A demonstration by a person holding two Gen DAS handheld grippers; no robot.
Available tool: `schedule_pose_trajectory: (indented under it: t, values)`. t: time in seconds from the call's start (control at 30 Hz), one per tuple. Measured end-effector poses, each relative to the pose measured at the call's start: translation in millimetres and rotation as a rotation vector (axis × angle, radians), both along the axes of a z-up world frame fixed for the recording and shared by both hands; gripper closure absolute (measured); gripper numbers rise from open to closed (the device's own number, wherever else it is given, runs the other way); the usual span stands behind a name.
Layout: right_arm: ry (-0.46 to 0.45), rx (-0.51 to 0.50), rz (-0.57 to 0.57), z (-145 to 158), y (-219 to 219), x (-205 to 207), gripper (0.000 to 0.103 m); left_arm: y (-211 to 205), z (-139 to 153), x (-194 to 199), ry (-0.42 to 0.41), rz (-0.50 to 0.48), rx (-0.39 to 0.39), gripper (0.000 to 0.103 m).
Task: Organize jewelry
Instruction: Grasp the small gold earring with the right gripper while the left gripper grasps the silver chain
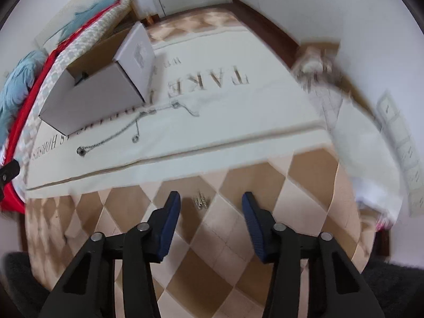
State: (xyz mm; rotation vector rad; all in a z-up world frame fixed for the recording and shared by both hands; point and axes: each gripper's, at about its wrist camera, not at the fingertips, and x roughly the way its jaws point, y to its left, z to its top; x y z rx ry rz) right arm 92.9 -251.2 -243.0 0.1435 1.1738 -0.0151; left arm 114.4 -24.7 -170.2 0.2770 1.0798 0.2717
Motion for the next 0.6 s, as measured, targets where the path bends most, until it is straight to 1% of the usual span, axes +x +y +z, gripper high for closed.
schedule_pose_trajectory:
  t: [0.03, 0.07, 0.1, 0.13, 0.2, 0.27, 0.3, 0.37, 0.43, 0.53, 0.6]
  values:
    - [-0.003, -0.011, 0.011, 0, 4, 1, 0.080, -4, -2, 2, 0.004, -0.007, -0.001, 0.002]
    - [-0.009, -0.025, 0.023, 1, 7, 0, 0.089, -8, -3, 5, 0.007, -0.012, 0.000, 0.002]
    - [-0.017, -0.031, 0.037, 1, 9, -1, 0.094, -12, -5, 7, 0.012, -0.022, -0.001, 0.002]
    - [-0.021, -0.031, 0.039, 1, 10, -2, 0.094, -18, -8, 11, 0.020, -0.034, -0.012, 0.002]
    - [-0.026, 0.008, 0.022, 1, 2, -3, 0.094, -27, -12, 17, 0.028, -0.057, -0.048, 0.002]
    - [-0.031, 0.046, -0.015, 3, -12, -2, 0.094, -31, -21, 28, 0.070, -0.063, -0.117, 0.002]
    - [-0.034, 0.062, -0.033, 4, -20, -1, 0.094, -26, -27, 34, 0.091, -0.050, -0.171, 0.002]
    - [-0.040, 0.082, -0.060, 7, -32, 4, 0.094, -17, -34, 41, 0.094, -0.028, -0.225, 0.002]
    - [-0.054, 0.091, -0.077, 9, -41, 10, 0.094, -10, -44, 46, 0.106, -0.029, -0.247, 0.002]
    - [-0.068, 0.101, -0.098, 13, -49, 18, 0.094, -8, -59, 51, 0.131, -0.057, -0.276, 0.003]
    - [-0.073, 0.109, -0.111, 13, -54, 22, 0.094, -12, -65, 53, 0.142, -0.084, -0.292, 0.009]
